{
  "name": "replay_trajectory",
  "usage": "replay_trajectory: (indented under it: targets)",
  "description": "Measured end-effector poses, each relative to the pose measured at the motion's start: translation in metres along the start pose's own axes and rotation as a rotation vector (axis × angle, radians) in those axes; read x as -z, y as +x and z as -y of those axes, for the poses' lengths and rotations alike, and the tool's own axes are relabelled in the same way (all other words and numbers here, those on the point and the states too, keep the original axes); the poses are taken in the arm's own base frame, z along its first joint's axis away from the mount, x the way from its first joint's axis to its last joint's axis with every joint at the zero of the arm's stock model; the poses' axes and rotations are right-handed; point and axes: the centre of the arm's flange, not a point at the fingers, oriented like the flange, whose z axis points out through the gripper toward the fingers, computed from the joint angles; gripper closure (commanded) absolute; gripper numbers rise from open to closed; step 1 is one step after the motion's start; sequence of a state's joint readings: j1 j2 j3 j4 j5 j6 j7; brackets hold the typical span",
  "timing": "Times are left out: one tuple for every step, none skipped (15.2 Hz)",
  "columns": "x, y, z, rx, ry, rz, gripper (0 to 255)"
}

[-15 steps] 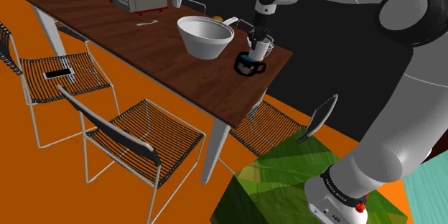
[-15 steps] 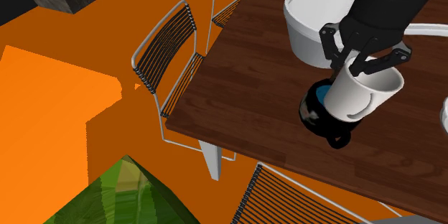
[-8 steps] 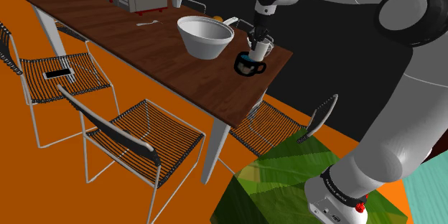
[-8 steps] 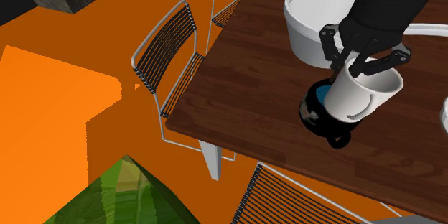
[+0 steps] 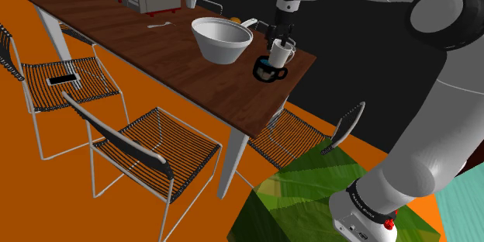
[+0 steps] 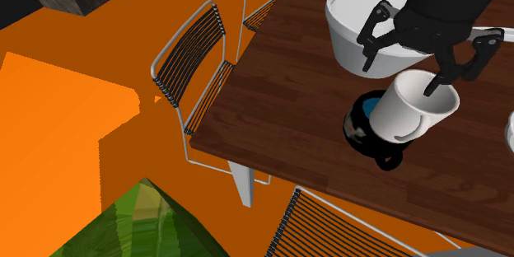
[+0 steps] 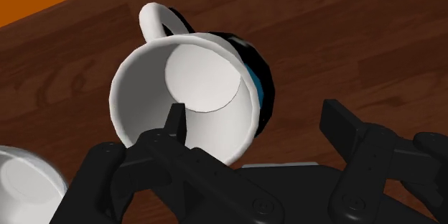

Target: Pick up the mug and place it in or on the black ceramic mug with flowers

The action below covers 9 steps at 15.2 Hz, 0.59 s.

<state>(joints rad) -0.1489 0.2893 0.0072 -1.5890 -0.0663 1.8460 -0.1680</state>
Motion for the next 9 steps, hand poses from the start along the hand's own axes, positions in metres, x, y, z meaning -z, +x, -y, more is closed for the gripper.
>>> replay_trajectory:
  targets:
    - [0.012, -0.001, -0.001, 0.000, 0.000, -0.001, 0]
    - [0.022, 0.000, 0.000, 0.000, 0.000, -0.001, 0]
    - [0.029, 0.000, 0.001, 0.000, 0.000, -0.001, 0]
    - [0.032, 0.000, 0.000, 0.000, 0.000, -0.001, 0]
    - [0.033, 0.000, 0.000, 0.000, 0.000, 0.000, 0]
    - [0.033, 0.000, 0.000, 0.000, 0.000, 0.000, 0]
    - [0.034, 0.000, 0.000, 0.000, 0.000, 0.000, 0]
    - [0.034, 0.000, 0.000, 0.000, 0.000, 0.001, 0]
    - [0.034, 0.000, 0.000, 0.000, 0.000, 0.001, 0]
